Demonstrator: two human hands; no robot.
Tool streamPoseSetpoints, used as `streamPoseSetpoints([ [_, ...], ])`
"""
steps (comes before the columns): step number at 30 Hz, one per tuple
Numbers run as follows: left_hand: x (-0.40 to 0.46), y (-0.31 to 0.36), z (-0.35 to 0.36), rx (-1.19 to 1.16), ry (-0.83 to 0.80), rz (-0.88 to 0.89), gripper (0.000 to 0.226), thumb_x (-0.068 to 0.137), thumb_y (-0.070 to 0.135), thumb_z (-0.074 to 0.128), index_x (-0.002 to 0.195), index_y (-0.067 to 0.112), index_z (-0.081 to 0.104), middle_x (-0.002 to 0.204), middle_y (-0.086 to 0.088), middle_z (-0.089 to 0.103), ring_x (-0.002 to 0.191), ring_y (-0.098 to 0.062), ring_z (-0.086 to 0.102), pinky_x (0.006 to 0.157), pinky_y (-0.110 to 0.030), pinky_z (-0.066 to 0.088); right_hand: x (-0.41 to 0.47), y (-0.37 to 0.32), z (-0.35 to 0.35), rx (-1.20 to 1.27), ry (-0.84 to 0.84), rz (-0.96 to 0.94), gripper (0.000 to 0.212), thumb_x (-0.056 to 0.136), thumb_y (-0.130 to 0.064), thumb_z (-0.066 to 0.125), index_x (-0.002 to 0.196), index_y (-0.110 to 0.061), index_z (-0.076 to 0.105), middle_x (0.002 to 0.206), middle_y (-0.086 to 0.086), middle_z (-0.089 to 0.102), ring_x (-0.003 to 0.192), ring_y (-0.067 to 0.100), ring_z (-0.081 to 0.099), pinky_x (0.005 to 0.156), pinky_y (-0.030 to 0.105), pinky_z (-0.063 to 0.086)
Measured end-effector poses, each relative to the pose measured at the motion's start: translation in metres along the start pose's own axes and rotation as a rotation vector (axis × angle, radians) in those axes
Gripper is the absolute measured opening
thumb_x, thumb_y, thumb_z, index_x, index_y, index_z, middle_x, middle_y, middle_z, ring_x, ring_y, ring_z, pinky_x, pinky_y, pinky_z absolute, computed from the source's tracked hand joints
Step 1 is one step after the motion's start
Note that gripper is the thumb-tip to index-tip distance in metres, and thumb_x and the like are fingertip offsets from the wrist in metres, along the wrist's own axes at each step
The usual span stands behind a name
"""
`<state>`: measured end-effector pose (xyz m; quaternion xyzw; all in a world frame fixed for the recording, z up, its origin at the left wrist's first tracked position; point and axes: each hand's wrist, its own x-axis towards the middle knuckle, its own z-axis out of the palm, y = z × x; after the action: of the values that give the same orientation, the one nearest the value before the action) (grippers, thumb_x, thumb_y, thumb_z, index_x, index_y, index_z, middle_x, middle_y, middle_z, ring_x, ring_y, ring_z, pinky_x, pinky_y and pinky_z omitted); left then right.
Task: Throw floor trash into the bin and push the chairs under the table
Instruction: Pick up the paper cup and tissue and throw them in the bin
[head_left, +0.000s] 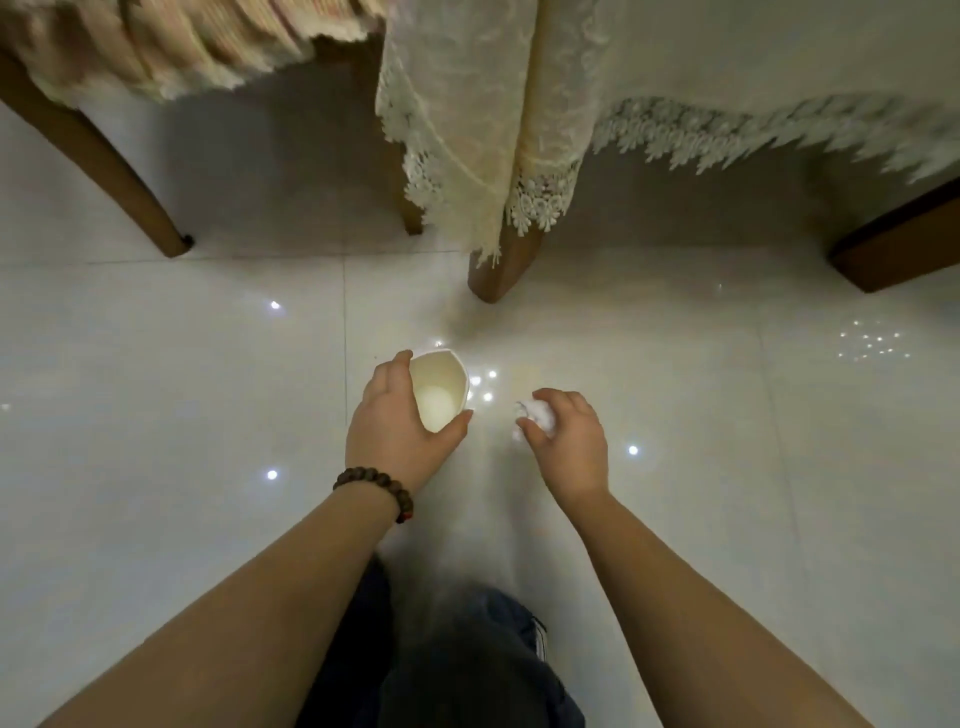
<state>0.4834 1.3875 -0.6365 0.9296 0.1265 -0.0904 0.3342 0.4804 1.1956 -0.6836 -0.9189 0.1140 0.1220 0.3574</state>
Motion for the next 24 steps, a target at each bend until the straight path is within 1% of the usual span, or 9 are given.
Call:
streamPoseSetpoints([
  [6,-0.045,0.063,-0.136,0.005,0.083,-0.051,0.089,0.07,0.058,0.068,0.139,0.018,0.029,0.135,-0.004,0.044,0.115,-0.024,0.048,0.088,-0.036,0.045,-0.052,-0.137,-0.099,0.086,0.022,-0.079,0.031,0.083,-0.027,0.068,0.112,-0.02,0.063,0.11,0.0,0.059,0.1,0.014,0.052,0.082,0.02,0.036],
  [9,-0.074,0.094,-0.205,0.021,0.125,-0.091,0.09,0.069,0.06,0.068,0.139,0.021,0.028,0.136,-0.003,0.043,0.114,-0.024,0.049,0.089,-0.038,0.047,-0.082,-0.202,-0.147,0.082,0.006,-0.128,0.03,0.084,-0.028,0.067,0.112,-0.02,0.062,0.108,-0.001,0.058,0.096,0.01,0.049,0.078,0.018,0.033],
  [11,-0.096,0.113,-0.25,0.03,0.153,-0.113,0.09,0.069,0.061,0.069,0.139,0.022,0.028,0.136,-0.004,0.044,0.114,-0.025,0.049,0.089,-0.039,0.048,-0.103,-0.241,-0.178,0.067,-0.018,-0.174,0.028,0.084,-0.028,0.067,0.11,-0.02,0.063,0.106,0.0,0.058,0.095,0.013,0.051,0.075,0.02,0.033],
  [13,-0.119,0.128,-0.292,0.025,0.19,-0.127,0.088,0.069,0.06,0.069,0.138,0.021,0.03,0.134,-0.004,0.045,0.113,-0.026,0.05,0.088,-0.04,0.048,-0.123,-0.276,-0.205,0.053,-0.053,-0.216,0.028,0.084,-0.027,0.067,0.11,-0.018,0.063,0.107,0.001,0.058,0.096,0.018,0.054,0.076,0.023,0.035],
  [15,-0.142,0.138,-0.328,0.013,0.233,-0.142,0.086,0.07,0.059,0.069,0.137,0.02,0.032,0.133,-0.005,0.046,0.112,-0.026,0.05,0.088,-0.04,0.048,-0.141,-0.306,-0.226,0.029,-0.077,-0.263,0.03,0.084,-0.027,0.067,0.112,-0.017,0.062,0.11,0.002,0.059,0.098,0.019,0.054,0.077,0.024,0.036],
  [19,-0.184,0.139,-0.385,-0.015,0.335,-0.21,0.083,0.071,0.058,0.068,0.135,0.019,0.034,0.131,-0.005,0.046,0.111,-0.025,0.05,0.086,-0.039,0.048,-0.169,-0.354,-0.247,-0.026,-0.133,-0.351,0.031,0.085,-0.03,0.067,0.113,-0.019,0.061,0.11,0.001,0.058,0.096,0.016,0.051,0.076,0.023,0.035],
  [24,-0.223,0.116,-0.431,-0.047,0.448,-0.355,0.085,0.07,0.059,0.068,0.136,0.019,0.033,0.131,-0.004,0.046,0.111,-0.026,0.05,0.086,-0.039,0.048,-0.202,-0.408,-0.233,-0.104,-0.257,-0.487,0.032,0.084,-0.027,0.067,0.115,-0.017,0.061,0.113,0.003,0.059,0.103,0.021,0.051,0.078,0.021,0.032],
])
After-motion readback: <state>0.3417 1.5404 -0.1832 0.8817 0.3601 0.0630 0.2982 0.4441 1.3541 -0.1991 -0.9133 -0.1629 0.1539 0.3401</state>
